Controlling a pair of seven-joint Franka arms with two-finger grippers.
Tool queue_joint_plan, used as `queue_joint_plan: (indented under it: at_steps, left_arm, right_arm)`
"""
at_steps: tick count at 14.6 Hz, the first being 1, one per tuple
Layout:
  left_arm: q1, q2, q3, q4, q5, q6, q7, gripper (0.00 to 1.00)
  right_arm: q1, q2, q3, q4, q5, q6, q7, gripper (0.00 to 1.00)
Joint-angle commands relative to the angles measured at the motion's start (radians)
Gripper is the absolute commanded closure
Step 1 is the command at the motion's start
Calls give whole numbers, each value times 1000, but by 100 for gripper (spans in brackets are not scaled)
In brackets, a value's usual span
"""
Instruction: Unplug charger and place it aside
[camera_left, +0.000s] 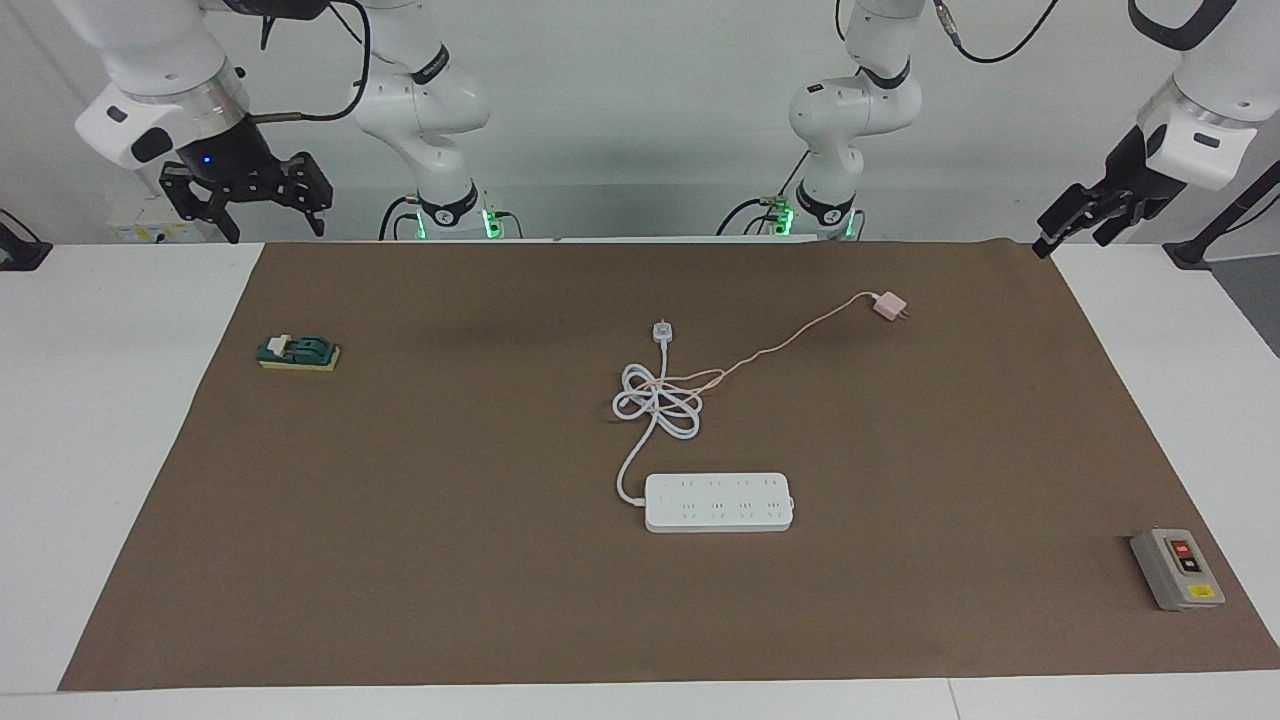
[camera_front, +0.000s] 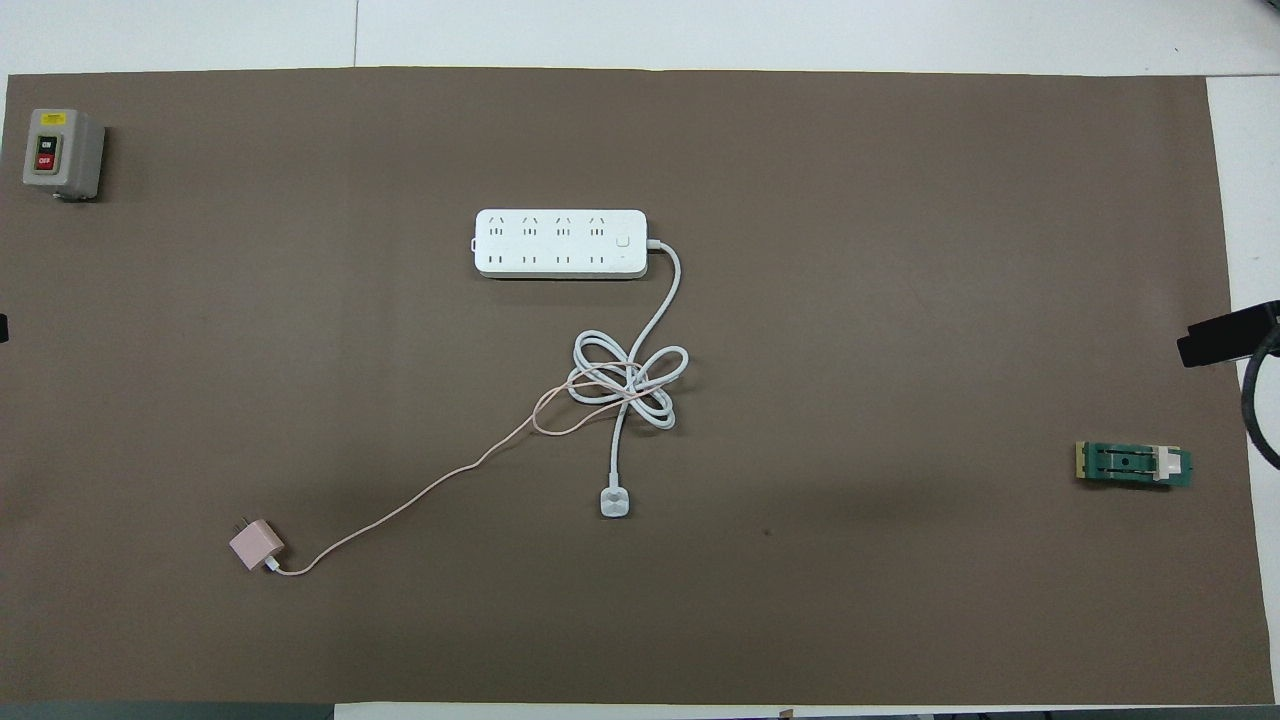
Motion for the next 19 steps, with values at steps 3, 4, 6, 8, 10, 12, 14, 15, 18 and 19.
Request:
queue_joint_plan:
  at_steps: [3,4,6,8,10,12,14,15,18,19]
  left_arm:
    - [-13,-73,-2,-96,26,2,5,0]
    - [-21,-90,-3,-112,26,5,7,0]
    - [-44,-95,-5,-123,26,-1,7,0]
    - [-52,-95,-5,-121,28,0,14,0]
    - [-53,-89,-5,-120,26,6,28,0]
    - [-58,-71,-6,-109,28,26,30,0]
    - [-76,-60,-6,-120,28,66,30,0]
    - [-78,-58,-6,-124,29,81,30,0]
    - [-104,-58,-8,-159,29,128,33,0]
    - [-104,-58,-10,-159,29,117,34,0]
  right_arm:
    - [-37,-33,30,-54,-9,44,20,0]
    - [-39,-32,30,-53,-3,44,20,0]
    - [-40,-27,30,-45,8,44,22,0]
    - [-40,-26,30,-43,32,47,28,0]
    - [-40,-26,30,-42,40,47,43,0]
    - [-37,-24,29,-34,41,47,42,0]
    - [-31,-24,27,-33,38,47,42,0]
    - [-32,-26,27,-34,37,45,43,0]
    - [-28,-30,29,-45,37,45,52,0]
    - [-26,-32,29,-48,37,44,68,0]
